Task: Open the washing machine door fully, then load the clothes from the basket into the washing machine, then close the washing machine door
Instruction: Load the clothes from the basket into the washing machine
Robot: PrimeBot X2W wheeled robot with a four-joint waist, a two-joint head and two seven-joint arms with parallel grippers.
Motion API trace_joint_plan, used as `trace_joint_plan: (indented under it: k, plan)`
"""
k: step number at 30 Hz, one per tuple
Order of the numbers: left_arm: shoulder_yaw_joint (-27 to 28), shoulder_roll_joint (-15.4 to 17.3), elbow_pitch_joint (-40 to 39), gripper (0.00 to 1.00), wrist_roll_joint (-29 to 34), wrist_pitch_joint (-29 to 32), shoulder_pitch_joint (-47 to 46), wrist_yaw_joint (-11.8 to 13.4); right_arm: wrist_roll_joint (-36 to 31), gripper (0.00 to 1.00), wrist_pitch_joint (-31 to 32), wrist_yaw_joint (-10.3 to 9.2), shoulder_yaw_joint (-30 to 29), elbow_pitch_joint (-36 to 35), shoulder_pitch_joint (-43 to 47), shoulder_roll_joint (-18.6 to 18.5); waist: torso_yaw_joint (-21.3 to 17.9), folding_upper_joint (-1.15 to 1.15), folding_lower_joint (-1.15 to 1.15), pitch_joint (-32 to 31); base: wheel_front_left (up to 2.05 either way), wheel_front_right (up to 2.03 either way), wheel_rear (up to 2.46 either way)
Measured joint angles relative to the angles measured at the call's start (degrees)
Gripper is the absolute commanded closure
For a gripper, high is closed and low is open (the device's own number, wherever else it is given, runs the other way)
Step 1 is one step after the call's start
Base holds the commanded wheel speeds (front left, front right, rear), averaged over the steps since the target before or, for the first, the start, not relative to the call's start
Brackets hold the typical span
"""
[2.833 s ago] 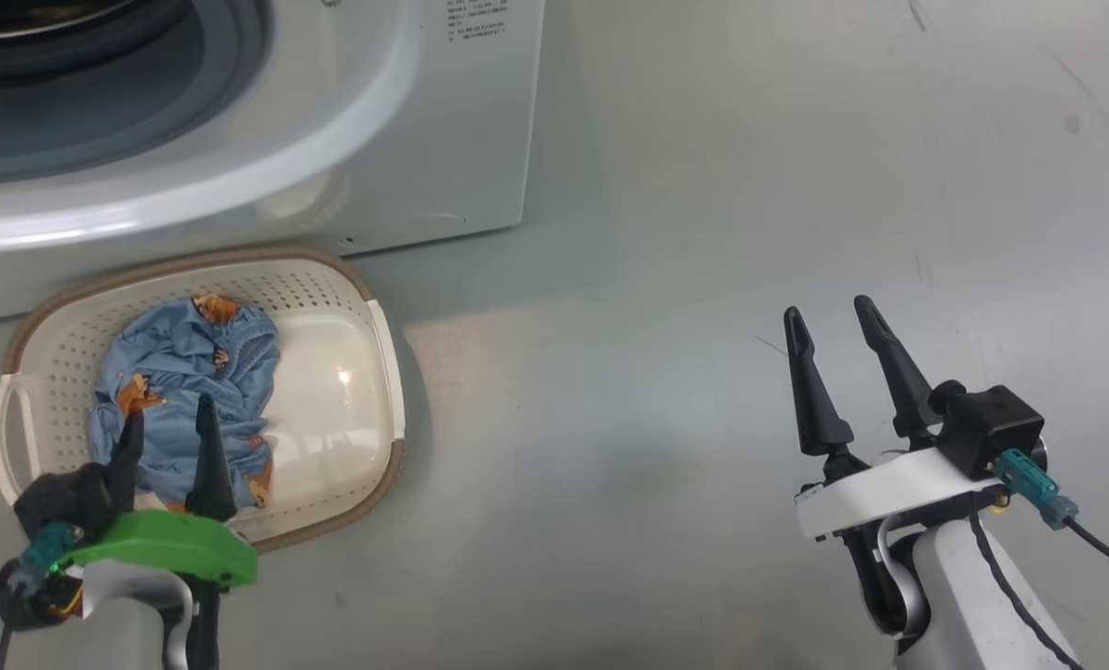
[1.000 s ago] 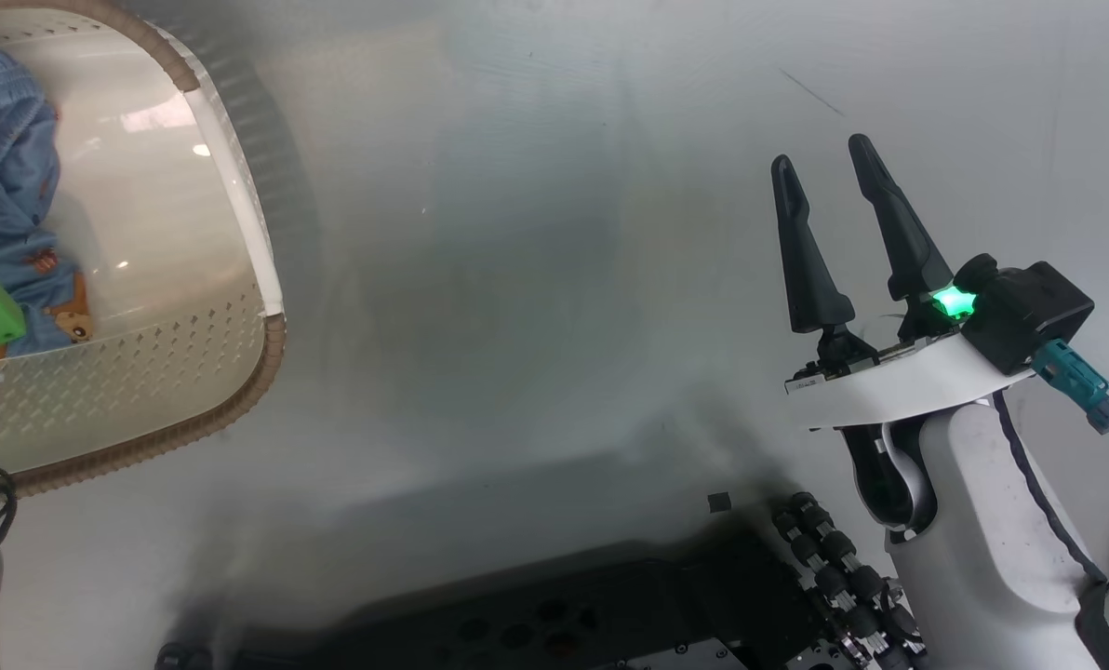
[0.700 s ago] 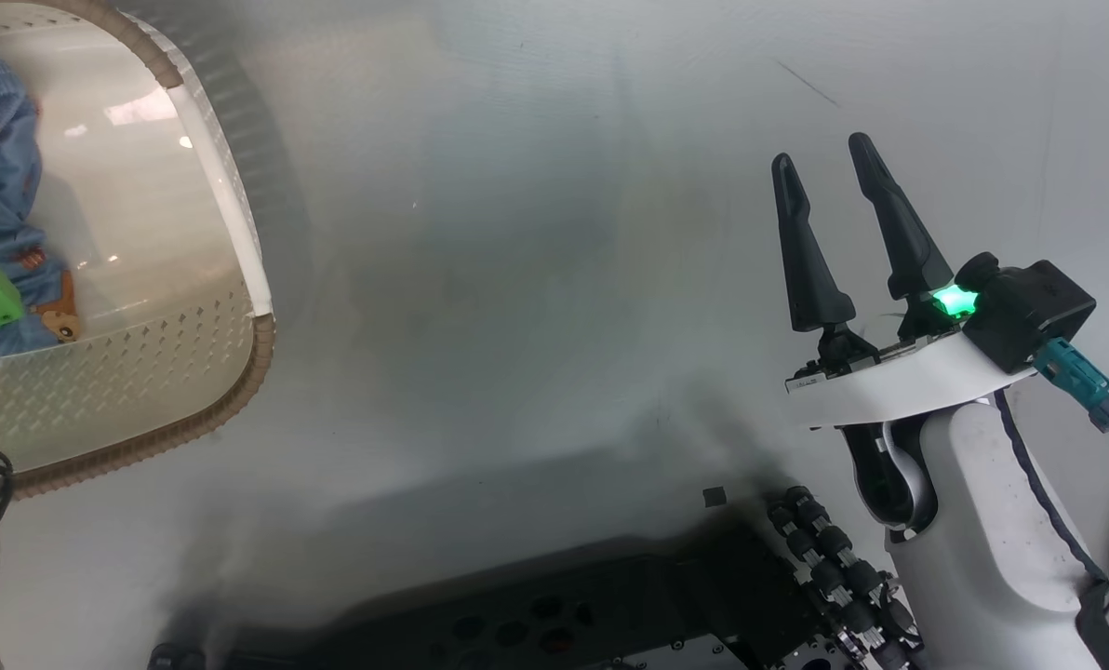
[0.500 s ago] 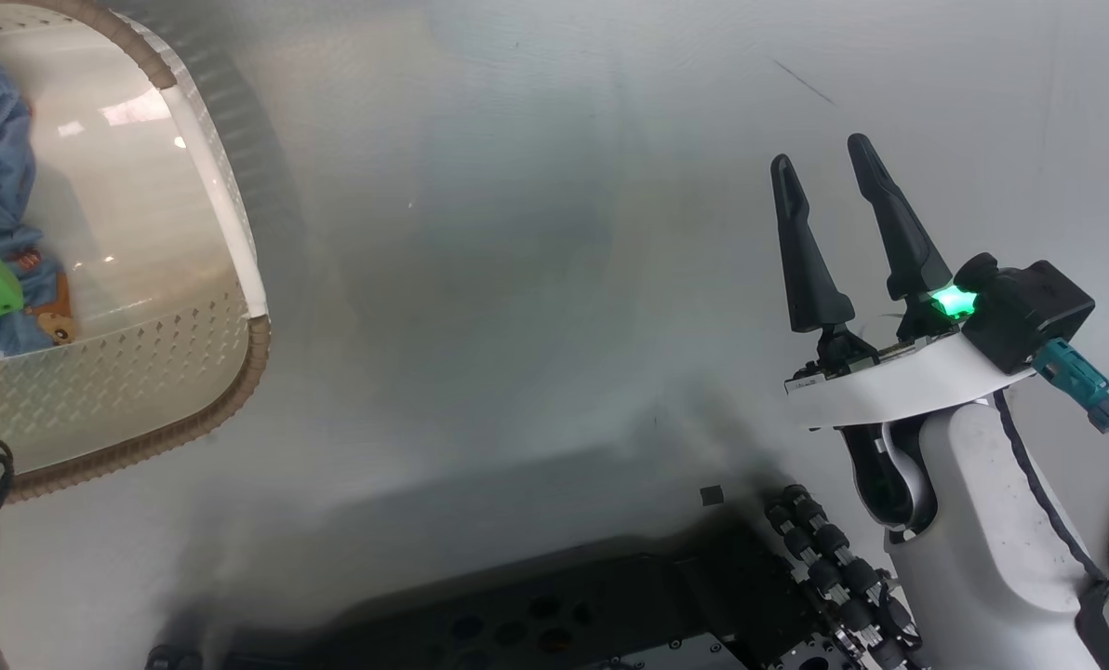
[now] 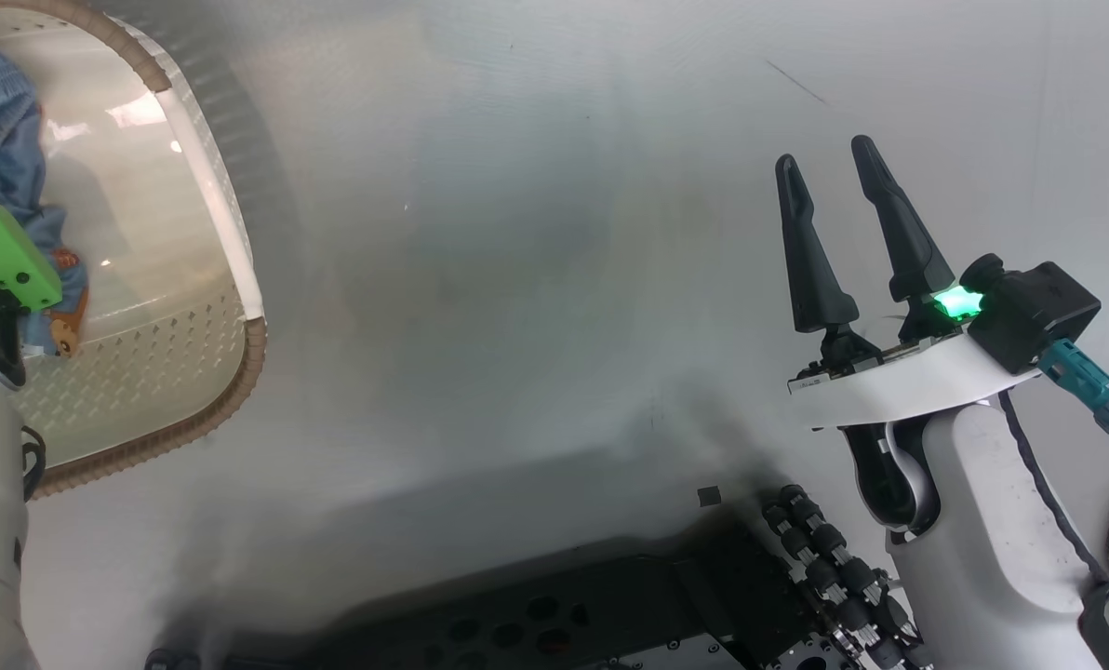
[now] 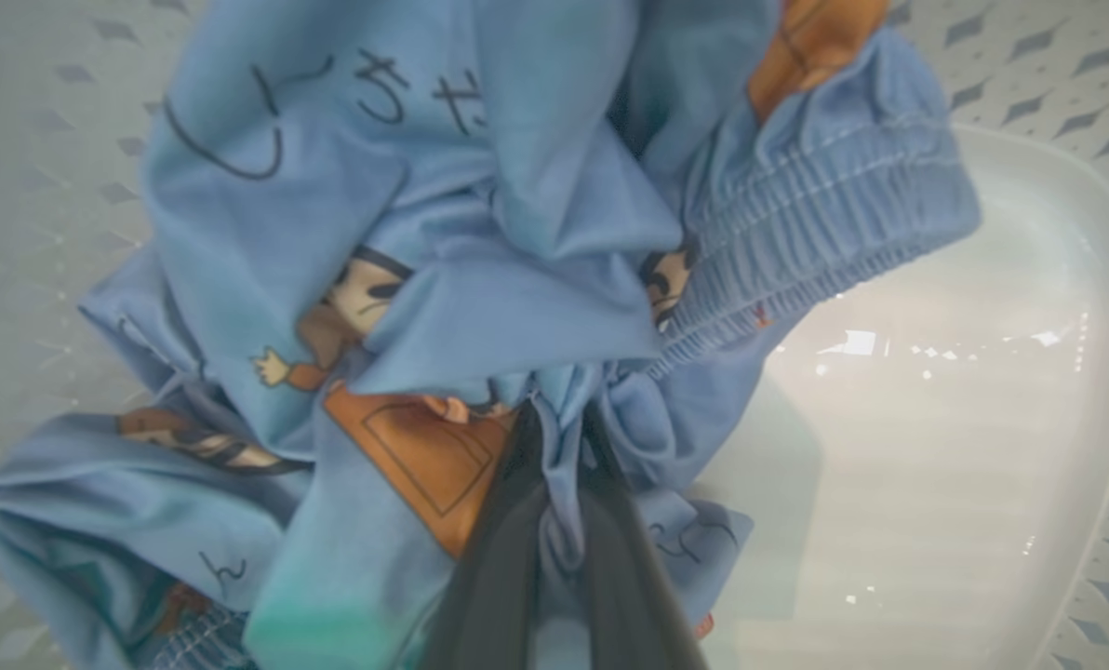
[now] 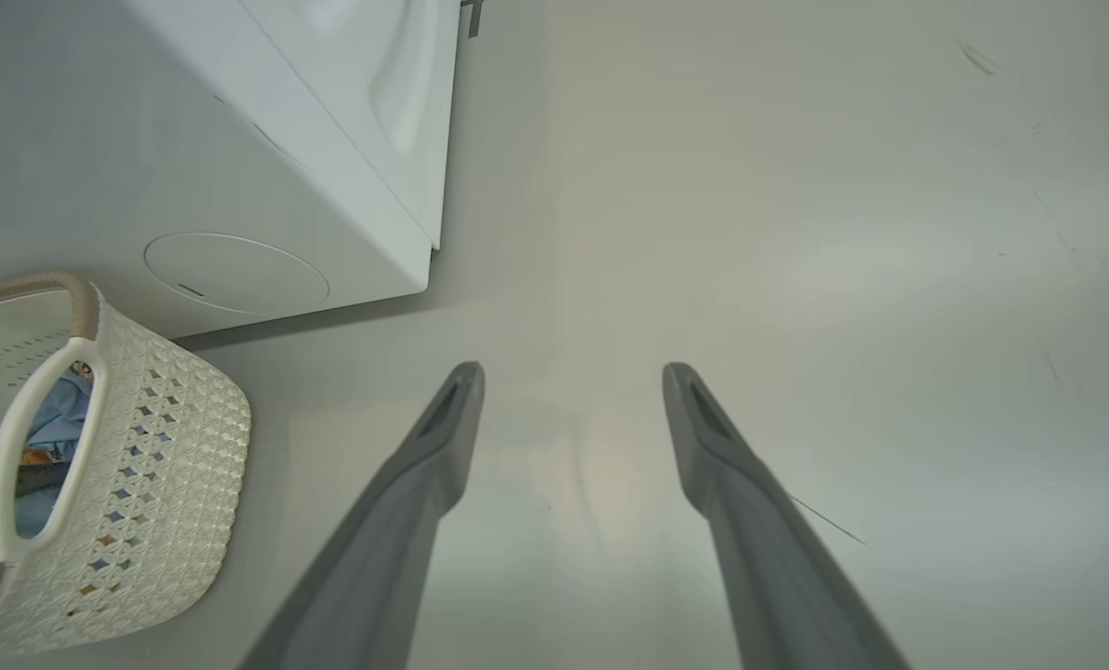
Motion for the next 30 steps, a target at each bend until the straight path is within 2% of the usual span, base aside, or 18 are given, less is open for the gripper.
trace_joint_plan:
  k: [12,26,30]
  plan:
    - [-1.0,-0.1,0.3,1.00,0.5,-7.1,0.4,-2.0,0.3,0.00,0.0,0.00,-1.0,-0.1,-2.4,0.0,0.1,0.00,0.00,-2.7,0.00,0.00,0.00]
    - [-0.4,-2.1,2.1,1.00,-0.2,-17.0,5.9,-4.6,-0.1,0.00,0.0,0.00,-2.2,1.5,-2.6,0.0,1.0,0.00,0.00,-10.8,0.00,0.00,0.00]
    - [-0.2,-3.4,2.4,1.00,-0.7,-18.2,7.8,-5.1,-0.2,0.00,0.0,0.00,-2.4,2.4,-2.6,0.0,1.4,0.00,0.00,-13.7,0.00,0.00,0.00]
